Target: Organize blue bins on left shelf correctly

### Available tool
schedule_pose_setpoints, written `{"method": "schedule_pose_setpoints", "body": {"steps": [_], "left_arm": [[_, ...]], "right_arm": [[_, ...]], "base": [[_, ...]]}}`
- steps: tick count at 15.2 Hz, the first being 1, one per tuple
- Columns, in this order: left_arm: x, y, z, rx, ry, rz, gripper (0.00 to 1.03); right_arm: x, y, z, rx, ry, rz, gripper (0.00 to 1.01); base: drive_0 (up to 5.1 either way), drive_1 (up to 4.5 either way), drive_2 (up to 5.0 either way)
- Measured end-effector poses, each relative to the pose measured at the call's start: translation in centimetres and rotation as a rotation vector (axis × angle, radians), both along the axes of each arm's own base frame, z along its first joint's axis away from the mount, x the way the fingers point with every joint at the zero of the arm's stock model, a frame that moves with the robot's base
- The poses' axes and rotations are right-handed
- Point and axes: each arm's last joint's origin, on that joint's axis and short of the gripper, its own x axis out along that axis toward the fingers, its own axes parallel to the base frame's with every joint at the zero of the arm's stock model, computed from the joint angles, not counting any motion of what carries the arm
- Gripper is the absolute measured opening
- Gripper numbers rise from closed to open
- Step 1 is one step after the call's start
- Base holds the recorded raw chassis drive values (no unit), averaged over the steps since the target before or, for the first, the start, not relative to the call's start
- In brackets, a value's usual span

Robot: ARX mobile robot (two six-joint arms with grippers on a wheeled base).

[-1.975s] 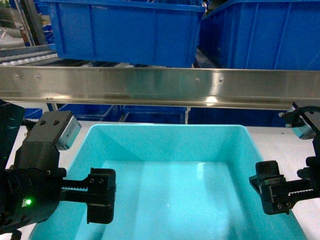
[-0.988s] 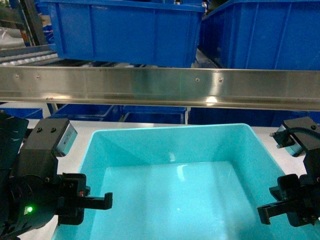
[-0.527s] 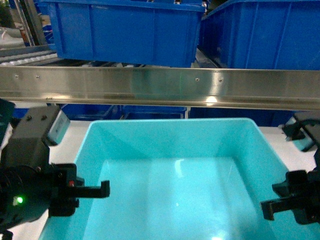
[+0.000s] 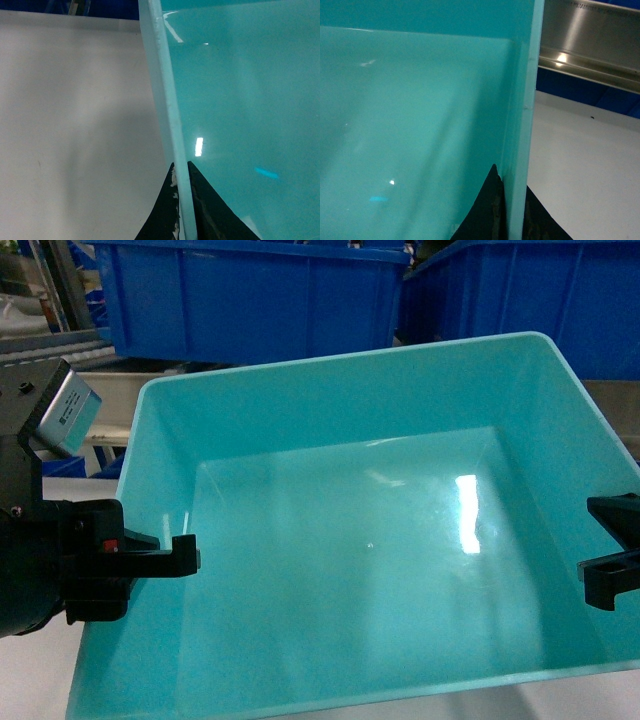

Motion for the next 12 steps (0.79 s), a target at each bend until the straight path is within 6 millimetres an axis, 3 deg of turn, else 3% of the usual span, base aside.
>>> {"method": "schedule_pose_setpoints", "body": {"steps": [1, 7, 12], "left_arm": [[0.02, -0.01, 0.04, -0.002, -0.005, 0.000, 0.02], [0.00, -0.11, 0.08, -0.008, -0.005, -0.001, 0.02], [0.02, -0.03, 0.09, -0.008, -0.006, 0.003, 0.02]], "right_arm": [[0.02, 0.02, 0.10, 0.002, -0.009, 0.001, 0.02], [-0.01, -0.01, 0.06, -0.002, -0.006, 0.000, 0.02], [0.02, 0.02, 0.14, 0.000, -0.014, 0.002, 0.02]], "base": [[0.0, 0.00, 0.0], [-5.0, 2.39, 2.4], [-4.7, 1.23, 3.6]]}}
